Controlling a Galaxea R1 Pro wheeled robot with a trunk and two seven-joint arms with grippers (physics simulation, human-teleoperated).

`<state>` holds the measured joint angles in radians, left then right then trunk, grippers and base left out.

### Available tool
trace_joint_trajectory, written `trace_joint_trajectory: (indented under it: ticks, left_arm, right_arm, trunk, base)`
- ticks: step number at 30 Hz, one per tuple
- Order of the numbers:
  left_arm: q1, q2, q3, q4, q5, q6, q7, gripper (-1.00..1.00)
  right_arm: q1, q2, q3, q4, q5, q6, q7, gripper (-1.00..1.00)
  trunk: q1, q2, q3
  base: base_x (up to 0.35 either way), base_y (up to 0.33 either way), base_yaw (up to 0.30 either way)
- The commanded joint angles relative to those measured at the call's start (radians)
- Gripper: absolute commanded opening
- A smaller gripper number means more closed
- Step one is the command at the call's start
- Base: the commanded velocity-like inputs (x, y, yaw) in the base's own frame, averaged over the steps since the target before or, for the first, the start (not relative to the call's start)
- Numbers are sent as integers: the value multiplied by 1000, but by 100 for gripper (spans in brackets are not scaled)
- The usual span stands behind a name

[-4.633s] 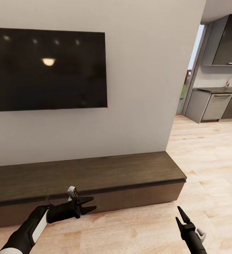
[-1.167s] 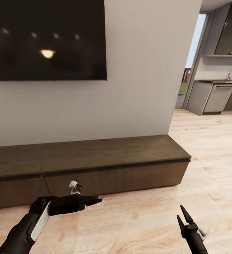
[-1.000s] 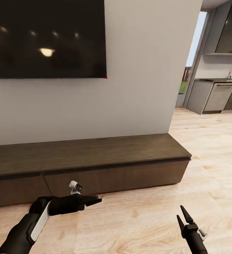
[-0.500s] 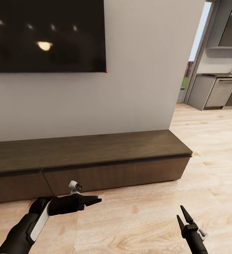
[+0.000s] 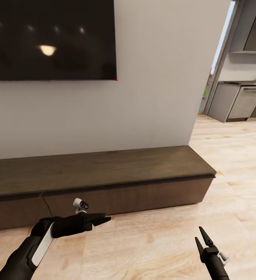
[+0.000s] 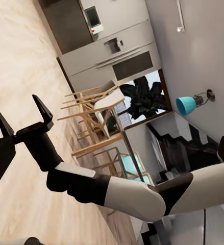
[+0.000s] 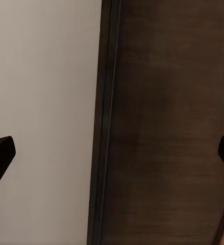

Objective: Place each of the two pumpkins and all three candles from the living room inside a cabinet in the living room (use any cabinet), then make sure every cabinet is closed, and position the cauldron so it is next to a table in the living room.

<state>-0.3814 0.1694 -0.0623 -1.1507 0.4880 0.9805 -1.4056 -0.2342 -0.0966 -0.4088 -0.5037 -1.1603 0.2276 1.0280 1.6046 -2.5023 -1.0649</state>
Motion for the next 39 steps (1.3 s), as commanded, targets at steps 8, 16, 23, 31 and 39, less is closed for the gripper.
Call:
trace_joint_trajectory:
  ticks: [8, 16, 23, 31, 39]
  left_arm:
    - [-1, 0, -2, 0, 4, 10, -1, 100]
    - [-1, -1, -2, 6, 4, 10, -1, 100]
    - [-1, -1, -2, 6, 4, 10, -1, 100]
    - [-1, -2, -2, 7, 4, 10, -1, 100]
    - [-1, -2, -2, 7, 4, 10, -1, 100]
  right_arm:
    - [-1, 0, -1, 1, -7, 10, 3, 100]
    - [-1, 0, -1, 2, -7, 10, 3, 100]
    - [-1, 0, -1, 2, -7, 9, 3, 100]
    - [-1, 0, -1, 2, -7, 9, 2, 100]
    - [-1, 0, -1, 2, -7, 9, -1, 100]
  trunk:
    - [0, 0, -1]
    - [0, 0, -1]
    - [0, 0, -1]
    - [0, 0, -1]
    - [0, 0, -1]
  base:
    - [297, 0, 0]
    - [301, 0, 0]
    - [288, 0, 0]
    - [235, 0, 0]
    - [96, 0, 0]
